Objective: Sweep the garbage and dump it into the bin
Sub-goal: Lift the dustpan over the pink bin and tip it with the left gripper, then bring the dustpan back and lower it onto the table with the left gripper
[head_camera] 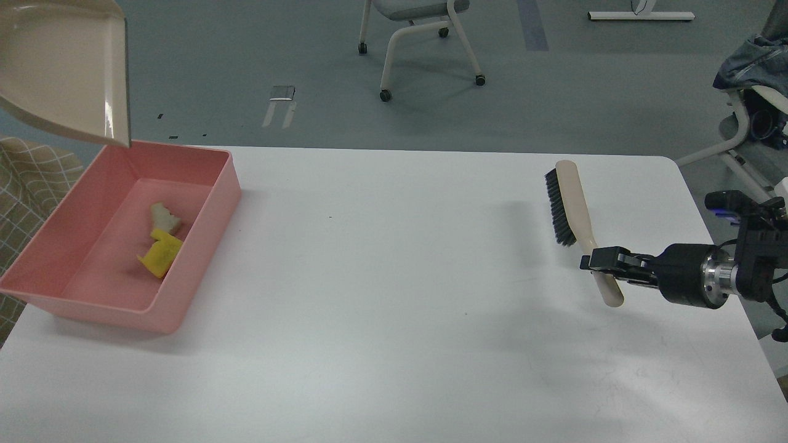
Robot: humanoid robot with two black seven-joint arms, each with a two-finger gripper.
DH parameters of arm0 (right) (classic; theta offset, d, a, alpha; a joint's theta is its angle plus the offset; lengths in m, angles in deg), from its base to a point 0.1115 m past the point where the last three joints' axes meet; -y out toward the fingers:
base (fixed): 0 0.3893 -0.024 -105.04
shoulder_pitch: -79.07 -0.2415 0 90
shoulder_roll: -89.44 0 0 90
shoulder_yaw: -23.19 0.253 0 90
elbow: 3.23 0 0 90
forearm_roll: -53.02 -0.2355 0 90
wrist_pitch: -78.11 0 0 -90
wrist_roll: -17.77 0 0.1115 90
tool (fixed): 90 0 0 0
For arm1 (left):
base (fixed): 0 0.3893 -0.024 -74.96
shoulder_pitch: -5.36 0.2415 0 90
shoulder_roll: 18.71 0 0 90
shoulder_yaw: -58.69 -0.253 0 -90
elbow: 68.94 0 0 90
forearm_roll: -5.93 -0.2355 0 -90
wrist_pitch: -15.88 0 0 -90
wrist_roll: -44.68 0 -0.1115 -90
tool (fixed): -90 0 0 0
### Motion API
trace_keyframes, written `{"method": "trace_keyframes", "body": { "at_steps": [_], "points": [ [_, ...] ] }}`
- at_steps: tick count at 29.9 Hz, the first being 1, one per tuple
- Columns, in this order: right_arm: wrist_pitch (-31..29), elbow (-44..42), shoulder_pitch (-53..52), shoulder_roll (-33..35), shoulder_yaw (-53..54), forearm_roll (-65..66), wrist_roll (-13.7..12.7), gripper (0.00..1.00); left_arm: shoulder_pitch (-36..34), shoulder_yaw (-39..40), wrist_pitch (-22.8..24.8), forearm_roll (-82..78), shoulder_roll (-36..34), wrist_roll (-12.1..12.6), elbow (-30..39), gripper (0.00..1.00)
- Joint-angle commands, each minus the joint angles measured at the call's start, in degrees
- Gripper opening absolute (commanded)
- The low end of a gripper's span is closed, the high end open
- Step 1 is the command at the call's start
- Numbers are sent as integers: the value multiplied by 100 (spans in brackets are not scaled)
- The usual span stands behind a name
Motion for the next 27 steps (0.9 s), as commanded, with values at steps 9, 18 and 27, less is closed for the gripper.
{"method": "trace_keyframes", "body": {
  "at_steps": [9,18,27],
  "points": [
    [0,-5,17,127,9,6,2,0,-1184,-1125,395,12,2068,778,18,0],
    [0,-14,26,127,9,6,2,0,-1422,-2022,-97,-286,3360,717,-26,0],
    [0,-14,35,127,0,6,2,0,-1387,-2900,-870,-989,4494,437,-307,0]
  ]
}}
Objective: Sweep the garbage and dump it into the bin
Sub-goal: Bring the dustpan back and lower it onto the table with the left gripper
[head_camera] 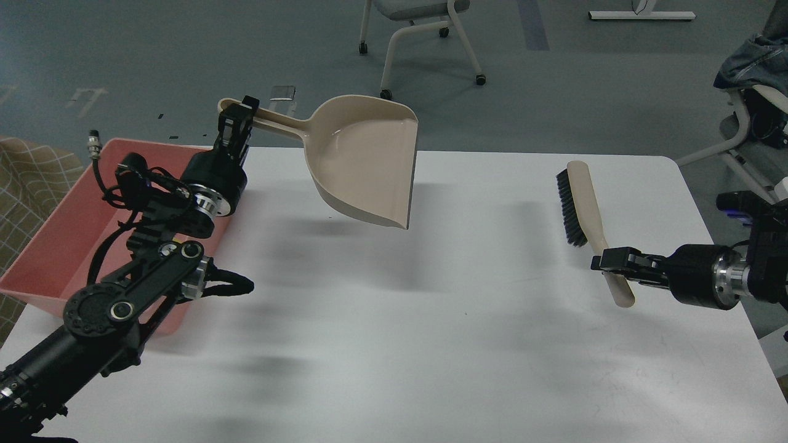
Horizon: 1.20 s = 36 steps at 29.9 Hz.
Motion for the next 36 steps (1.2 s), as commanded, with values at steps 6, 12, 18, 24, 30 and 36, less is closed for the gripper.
{"method": "trace_keyframes", "body": {
  "at_steps": [6,12,18,24,30,36],
  "points": [
    [0,-3,18,-1,-3,-1,0,0,9,-727,-593,-358,573,-441,-596,0],
    [0,5,36,-18,-3,-1,0,0,45,-1210,-669,-358,583,-741,-965,0],
    [0,14,36,-36,-3,-1,-9,0,97,-1255,-669,-349,741,-767,-1089,0],
    [0,14,36,-18,-3,-1,0,0,115,-1264,-669,-341,820,-759,-1168,0],
    [0,14,36,-45,-3,-1,0,0,141,-1272,-669,-323,829,-767,-1256,18],
    [0,5,36,-54,-3,-1,0,1,212,-1264,-669,-271,829,-767,-1256,49]
  ]
}}
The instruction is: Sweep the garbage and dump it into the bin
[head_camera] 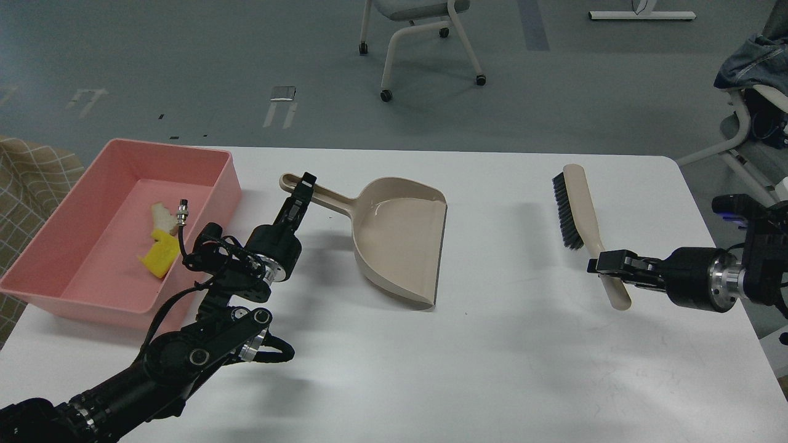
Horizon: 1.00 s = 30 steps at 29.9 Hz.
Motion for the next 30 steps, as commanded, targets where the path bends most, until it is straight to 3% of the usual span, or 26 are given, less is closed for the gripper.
{"method": "trace_keyframes", "body": {
  "at_steps": [1,2,5,7,18,30],
  "points": [
    [0,-6,0,-2,0,0,2,1,38,2,0,52,0,-1,-1,58],
    [0,-6,0,-2,9,0,2,1,46,2,0,69,0,-1,-1,69],
    [0,-6,0,-11,0,0,2,1,99,2,0,78,-9,-19,8,90],
    [0,-6,0,-11,9,0,2,1,134,2,0,70,-26,-19,8,97],
    [0,-23,0,-2,0,0,2,1,609,2,471,26,-299,-36,193,98],
    [0,-6,123,-29,0,0,2,2,1066,72,734,70,-1406,-36,1247,97]
  ]
}}
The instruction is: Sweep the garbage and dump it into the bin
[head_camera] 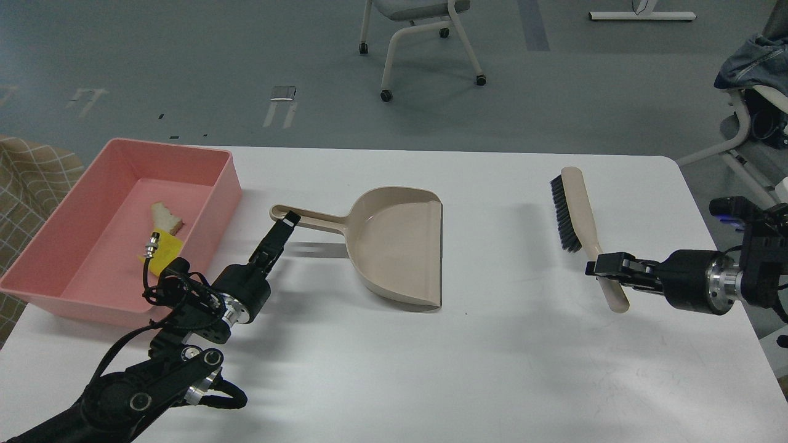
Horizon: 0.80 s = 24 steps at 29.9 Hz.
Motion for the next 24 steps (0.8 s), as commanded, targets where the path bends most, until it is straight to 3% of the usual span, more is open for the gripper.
{"method": "trace_keyframes", "body": {
  "at_steps": [1,17,24],
  "points": [
    [0,6,88,0,2,17,-1,2,118,43,98,15,-405,0,383,97],
    [0,6,256,0,-24,61,-9,4,487,87,116,111,-1224,9,1527,97],
    [0,-20,300,-27,-24,78,-9,12,514,95,116,112,-1330,18,1694,97]
  ]
}}
